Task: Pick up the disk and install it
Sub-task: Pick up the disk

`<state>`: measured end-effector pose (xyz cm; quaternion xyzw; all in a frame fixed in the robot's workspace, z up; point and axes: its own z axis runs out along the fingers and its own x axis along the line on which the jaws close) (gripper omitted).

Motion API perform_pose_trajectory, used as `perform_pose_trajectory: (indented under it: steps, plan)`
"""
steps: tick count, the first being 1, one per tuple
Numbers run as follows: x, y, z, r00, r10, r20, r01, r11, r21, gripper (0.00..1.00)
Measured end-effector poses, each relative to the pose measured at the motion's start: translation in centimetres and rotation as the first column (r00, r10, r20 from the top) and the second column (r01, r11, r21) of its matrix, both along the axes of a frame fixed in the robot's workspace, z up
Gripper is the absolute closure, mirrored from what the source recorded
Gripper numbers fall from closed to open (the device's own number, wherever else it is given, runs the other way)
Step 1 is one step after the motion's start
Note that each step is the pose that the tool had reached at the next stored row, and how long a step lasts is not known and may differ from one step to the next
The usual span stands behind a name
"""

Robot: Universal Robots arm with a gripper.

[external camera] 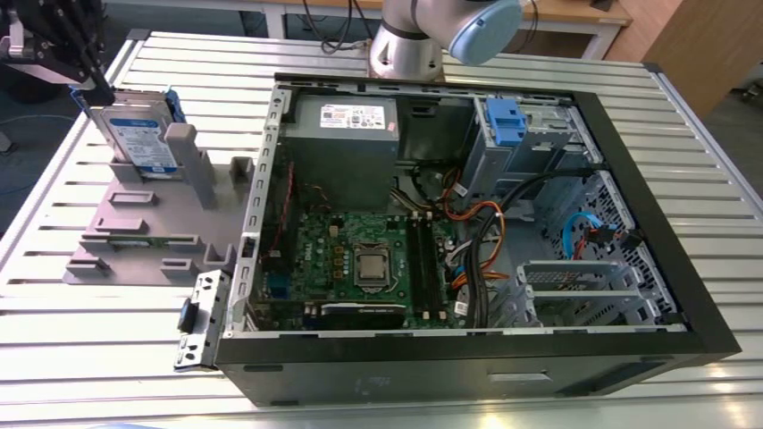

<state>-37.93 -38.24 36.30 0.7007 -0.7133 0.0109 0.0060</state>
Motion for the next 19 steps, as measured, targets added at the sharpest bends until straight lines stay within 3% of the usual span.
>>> perform_pose_trajectory:
  steps: [3,9,19]
  plan:
    - [-0.04,0.0,-0.05,0.9993,-0.037,0.0001,0.037,0.9993,0.002,0.89]
    - [-0.19,0.01,-0.06,0.9966,-0.082,-0.0017,0.082,0.9962,0.0289,0.89]
    - [-0.19,0.0,-0.06,0.9965,-0.084,-0.0016,0.084,0.9961,0.0294,0.89]
